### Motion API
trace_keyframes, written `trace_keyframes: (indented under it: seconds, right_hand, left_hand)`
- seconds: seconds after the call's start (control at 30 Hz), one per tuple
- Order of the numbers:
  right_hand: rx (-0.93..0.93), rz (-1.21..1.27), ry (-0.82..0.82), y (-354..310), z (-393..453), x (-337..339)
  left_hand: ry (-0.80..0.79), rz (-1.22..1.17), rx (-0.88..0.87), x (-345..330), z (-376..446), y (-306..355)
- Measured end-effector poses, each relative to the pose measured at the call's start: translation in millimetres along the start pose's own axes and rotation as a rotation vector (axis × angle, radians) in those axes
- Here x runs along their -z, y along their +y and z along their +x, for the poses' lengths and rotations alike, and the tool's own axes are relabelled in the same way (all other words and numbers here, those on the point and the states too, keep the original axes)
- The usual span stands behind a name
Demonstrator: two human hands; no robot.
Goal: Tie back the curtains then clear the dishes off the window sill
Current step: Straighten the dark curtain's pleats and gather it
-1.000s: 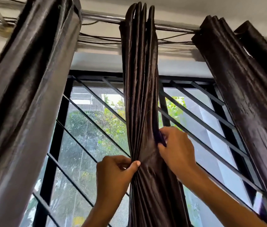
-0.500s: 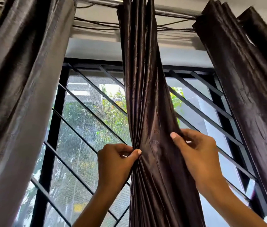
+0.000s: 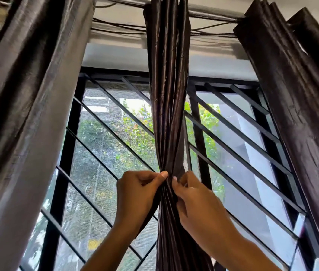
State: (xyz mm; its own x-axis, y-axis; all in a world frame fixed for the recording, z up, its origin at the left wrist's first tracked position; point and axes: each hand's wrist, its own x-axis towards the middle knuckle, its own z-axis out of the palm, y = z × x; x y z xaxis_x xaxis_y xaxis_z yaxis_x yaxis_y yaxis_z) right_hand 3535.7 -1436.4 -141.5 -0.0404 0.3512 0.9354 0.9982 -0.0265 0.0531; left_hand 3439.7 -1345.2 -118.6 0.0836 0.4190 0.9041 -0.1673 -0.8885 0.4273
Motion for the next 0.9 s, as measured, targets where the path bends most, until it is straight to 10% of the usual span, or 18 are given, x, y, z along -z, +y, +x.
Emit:
trace_keyframes:
  seconds: [0.27, 0.43, 0.73, 0.9]
  right_hand:
    - [0.014, 0.190, -0.091, 6, -2, -8]
    - [-0.317, 0.644, 0.279, 47, 10, -17]
    - [-0.394, 1.273, -0.485, 71, 24, -22]
    - [-0.383, 0.912, -0.289, 70, 22, 2]
  left_hand:
    - [-0.026, 0.110, 0.022, 0, 7, 1]
    - [-0.118, -0.194, 0.250, 5, 13, -4]
    - [-0.280, -0.342, 0.470, 24, 19, 13]
    - [-0.188, -0.155, 0.387, 25, 18, 12]
